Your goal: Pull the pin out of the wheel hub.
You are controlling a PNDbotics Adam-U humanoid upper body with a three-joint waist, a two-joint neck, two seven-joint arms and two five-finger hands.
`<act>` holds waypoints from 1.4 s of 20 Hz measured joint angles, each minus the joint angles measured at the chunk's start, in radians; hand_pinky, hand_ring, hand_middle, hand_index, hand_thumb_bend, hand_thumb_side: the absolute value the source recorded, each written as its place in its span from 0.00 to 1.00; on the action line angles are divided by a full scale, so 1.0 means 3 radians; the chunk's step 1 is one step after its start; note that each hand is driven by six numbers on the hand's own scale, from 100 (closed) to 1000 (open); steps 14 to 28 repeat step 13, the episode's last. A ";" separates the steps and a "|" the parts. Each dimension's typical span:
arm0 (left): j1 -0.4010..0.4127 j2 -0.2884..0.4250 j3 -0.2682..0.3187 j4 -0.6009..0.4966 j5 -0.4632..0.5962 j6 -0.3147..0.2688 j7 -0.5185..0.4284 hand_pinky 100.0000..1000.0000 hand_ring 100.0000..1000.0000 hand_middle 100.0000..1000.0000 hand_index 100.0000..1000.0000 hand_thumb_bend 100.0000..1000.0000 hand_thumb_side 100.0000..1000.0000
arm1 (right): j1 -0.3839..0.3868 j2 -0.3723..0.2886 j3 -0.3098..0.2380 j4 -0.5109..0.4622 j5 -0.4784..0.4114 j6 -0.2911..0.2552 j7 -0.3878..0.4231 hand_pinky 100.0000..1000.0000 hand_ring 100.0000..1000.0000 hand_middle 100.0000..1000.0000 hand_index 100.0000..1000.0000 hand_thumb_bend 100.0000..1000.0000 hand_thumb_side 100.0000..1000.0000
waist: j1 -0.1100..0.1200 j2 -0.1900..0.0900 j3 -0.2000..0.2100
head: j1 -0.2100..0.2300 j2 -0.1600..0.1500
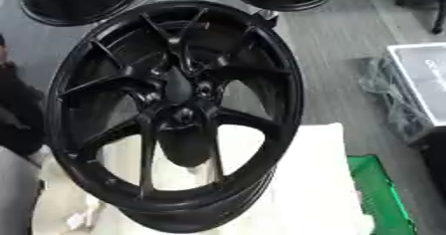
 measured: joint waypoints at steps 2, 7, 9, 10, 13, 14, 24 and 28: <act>0.0002 0.0000 0.0000 0.0000 0.0000 0.0001 -0.0001 0.56 0.78 0.71 0.71 0.00 0.77 | -0.0001 0.0021 -0.0001 0.0000 -0.0001 0.0039 -0.0028 0.78 0.99 0.85 0.95 0.00 0.10 | -0.0001 0.0000 -0.0003 | 0.0006 0.0000; 0.0003 0.0000 -0.0001 0.0000 0.0001 0.0008 -0.0008 0.56 0.78 0.71 0.71 0.00 0.77 | -0.0127 0.0028 -0.0005 0.0000 -0.0372 -0.0204 -0.0413 0.71 0.91 0.76 0.87 0.00 0.59 | -0.0008 0.0000 -0.0008 | 0.0022 0.0000; -0.0009 0.0000 -0.0014 -0.0001 0.0003 0.0013 -0.0017 0.56 0.78 0.71 0.71 0.00 0.77 | -0.0215 -0.0013 0.0060 0.0000 -0.0627 -0.0527 -0.0570 0.71 0.92 0.77 0.87 0.00 0.64 | -0.0008 0.0000 0.0006 | 0.0022 0.0000; -0.0020 0.0000 -0.0021 -0.0001 0.0006 0.0018 -0.0023 0.56 0.78 0.71 0.71 0.00 0.77 | -0.0261 -0.0043 0.0100 0.0000 -0.0751 -0.0700 -0.0599 0.71 0.93 0.78 0.88 0.00 0.64 | -0.0009 0.0000 0.0013 | 0.0022 0.0000; -0.0054 -0.0006 -0.0043 -0.0001 0.0016 0.0029 -0.0048 0.56 0.78 0.71 0.71 0.00 0.77 | -0.0393 -0.0132 0.0214 0.0000 -0.1068 -0.1154 -0.0505 0.72 0.94 0.79 0.88 0.00 0.63 | -0.0012 0.0000 0.0027 | 0.0022 0.0000; -0.0054 -0.0006 -0.0043 -0.0001 0.0016 0.0029 -0.0048 0.56 0.78 0.71 0.71 0.00 0.77 | -0.0393 -0.0132 0.0214 0.0000 -0.1068 -0.1154 -0.0505 0.72 0.94 0.79 0.88 0.00 0.63 | -0.0012 0.0000 0.0027 | 0.0022 0.0000; -0.0054 -0.0006 -0.0043 -0.0001 0.0016 0.0029 -0.0048 0.56 0.78 0.71 0.71 0.00 0.77 | -0.0393 -0.0132 0.0214 0.0000 -0.1068 -0.1154 -0.0505 0.72 0.94 0.79 0.88 0.00 0.63 | -0.0012 0.0000 0.0027 | 0.0022 0.0000; -0.0054 -0.0006 -0.0043 -0.0001 0.0016 0.0029 -0.0048 0.56 0.78 0.71 0.71 0.00 0.77 | -0.0393 -0.0132 0.0214 0.0000 -0.1068 -0.1154 -0.0505 0.72 0.94 0.79 0.88 0.00 0.63 | -0.0012 0.0000 0.0027 | 0.0022 0.0000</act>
